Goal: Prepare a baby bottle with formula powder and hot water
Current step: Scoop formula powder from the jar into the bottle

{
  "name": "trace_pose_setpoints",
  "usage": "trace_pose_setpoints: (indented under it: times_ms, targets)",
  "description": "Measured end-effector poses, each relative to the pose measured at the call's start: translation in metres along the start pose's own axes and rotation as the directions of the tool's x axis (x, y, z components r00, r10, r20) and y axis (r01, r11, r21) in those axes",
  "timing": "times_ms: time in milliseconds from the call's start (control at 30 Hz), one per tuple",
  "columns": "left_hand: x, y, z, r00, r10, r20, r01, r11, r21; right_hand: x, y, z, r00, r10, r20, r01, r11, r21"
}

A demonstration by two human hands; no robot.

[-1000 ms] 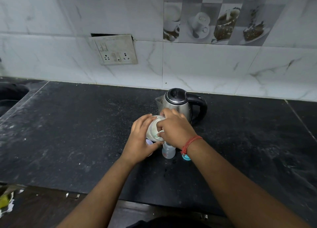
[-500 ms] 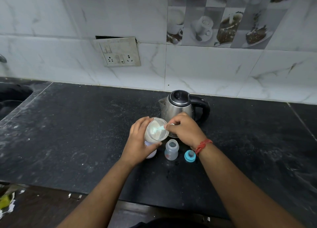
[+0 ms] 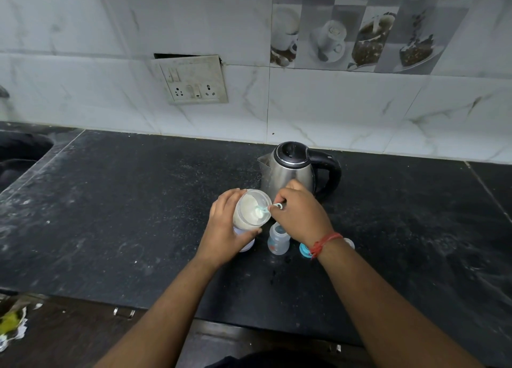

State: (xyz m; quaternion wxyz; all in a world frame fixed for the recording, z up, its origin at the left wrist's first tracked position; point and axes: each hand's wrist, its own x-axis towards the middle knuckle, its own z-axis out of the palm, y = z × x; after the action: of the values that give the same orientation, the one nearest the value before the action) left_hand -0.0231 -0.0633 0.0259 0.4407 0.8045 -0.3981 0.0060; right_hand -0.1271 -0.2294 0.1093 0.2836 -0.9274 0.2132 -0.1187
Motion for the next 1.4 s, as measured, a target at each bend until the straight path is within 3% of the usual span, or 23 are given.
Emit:
trace_pose_setpoints:
  times_ms: [267, 400, 533, 833, 1033, 1400]
  targets:
    - [-0.002, -0.001, -0.004, 1.000, -0.009, -0.007, 0.009, 1.000, -0.023, 0.005, 0.003, 0.006, 0.987, 0.158, 0.027, -0.158, 0.931, 0.328]
    - [-0.003, -0.005, -0.008, 1.000, -0.028, -0.011, 0.027, 0.998, -0.052, 0.004, 0.001, 0.012, 0.945, 0.278, 0.172, -0.326, 0.758, 0.565]
    - [-0.007, -0.010, -0.019, 0.997, -0.075, -0.011, 0.073, 0.990, -0.117, 0.006, -0.006, 0.025, 0.920, 0.300, 0.254, -0.390, 0.627, 0.674]
    - [-0.019, -0.050, -0.048, 0.963, -0.270, -0.019, 0.253, 0.921, -0.298, 0.014, -0.030, 0.066, 0.886, 0.328, 0.327, -0.450, 0.443, 0.775]
    - [-0.029, -0.084, -0.058, 0.918, -0.396, 0.031, 0.383, 0.863, -0.330, 0.013, -0.036, 0.084, 0.863, 0.367, 0.348, -0.476, 0.356, 0.805]
    - [-0.025, -0.110, -0.059, 0.878, -0.446, 0.173, 0.478, 0.802, -0.357, 0.013, -0.035, 0.088, 0.833, 0.435, 0.341, -0.498, 0.321, 0.806]
